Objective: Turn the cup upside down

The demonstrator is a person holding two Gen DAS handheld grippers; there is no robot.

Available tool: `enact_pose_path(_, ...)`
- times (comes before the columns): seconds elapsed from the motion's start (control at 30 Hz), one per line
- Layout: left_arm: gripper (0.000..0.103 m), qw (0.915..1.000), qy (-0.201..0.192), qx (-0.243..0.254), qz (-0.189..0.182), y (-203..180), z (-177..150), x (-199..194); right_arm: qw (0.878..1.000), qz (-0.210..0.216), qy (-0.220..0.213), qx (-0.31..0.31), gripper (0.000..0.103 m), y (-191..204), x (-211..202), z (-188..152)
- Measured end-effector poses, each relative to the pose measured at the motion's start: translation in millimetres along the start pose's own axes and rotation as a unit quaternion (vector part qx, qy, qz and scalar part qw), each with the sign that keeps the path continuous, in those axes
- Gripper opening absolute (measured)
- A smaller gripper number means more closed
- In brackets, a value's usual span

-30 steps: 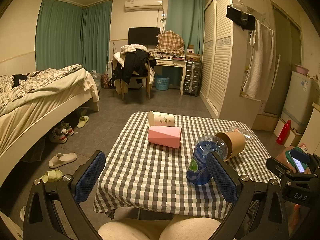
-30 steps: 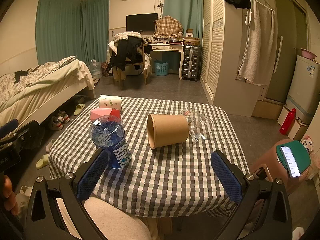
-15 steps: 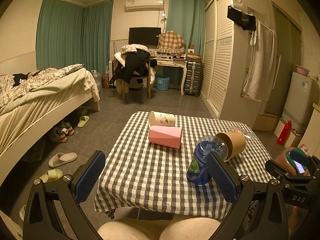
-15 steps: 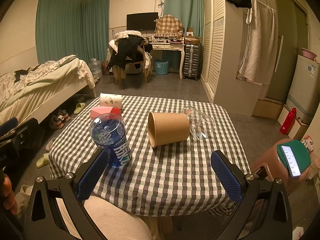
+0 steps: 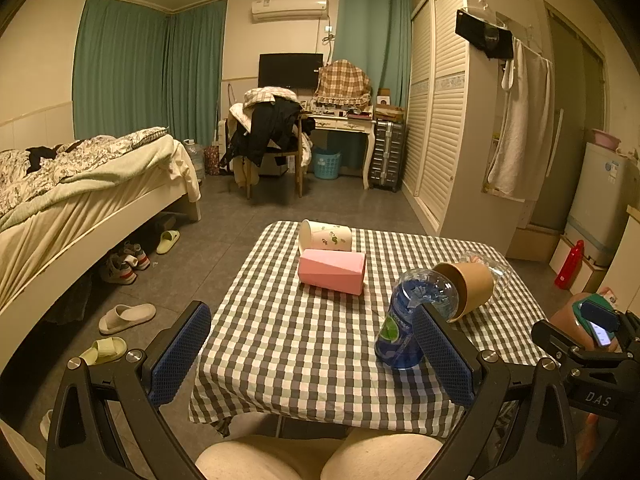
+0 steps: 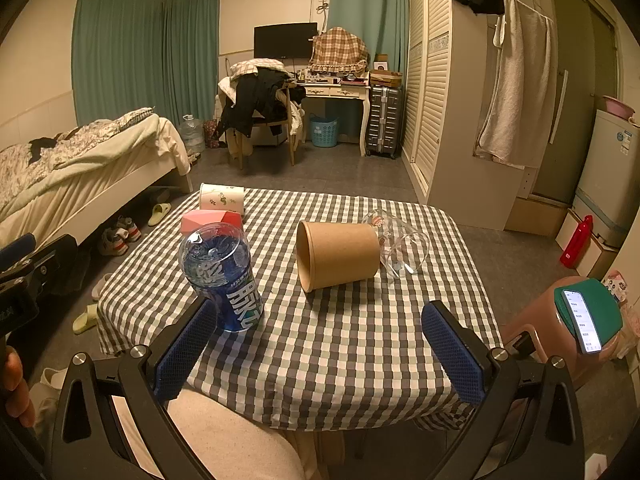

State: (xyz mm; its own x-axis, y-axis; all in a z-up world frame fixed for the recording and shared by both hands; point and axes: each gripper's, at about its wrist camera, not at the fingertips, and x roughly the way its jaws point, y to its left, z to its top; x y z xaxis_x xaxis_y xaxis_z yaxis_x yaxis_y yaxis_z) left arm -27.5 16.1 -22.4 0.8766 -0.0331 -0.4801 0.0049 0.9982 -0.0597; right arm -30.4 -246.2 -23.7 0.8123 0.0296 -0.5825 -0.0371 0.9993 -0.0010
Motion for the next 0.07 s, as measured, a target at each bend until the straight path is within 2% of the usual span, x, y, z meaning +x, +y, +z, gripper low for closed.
enact_pose_path(0.07,0.103,1.0,0.001,0.0,0.002,-0.9,0.8,1.0,1.0,0.0,0.0,0.0,0.103,0.1,0.1,0.1)
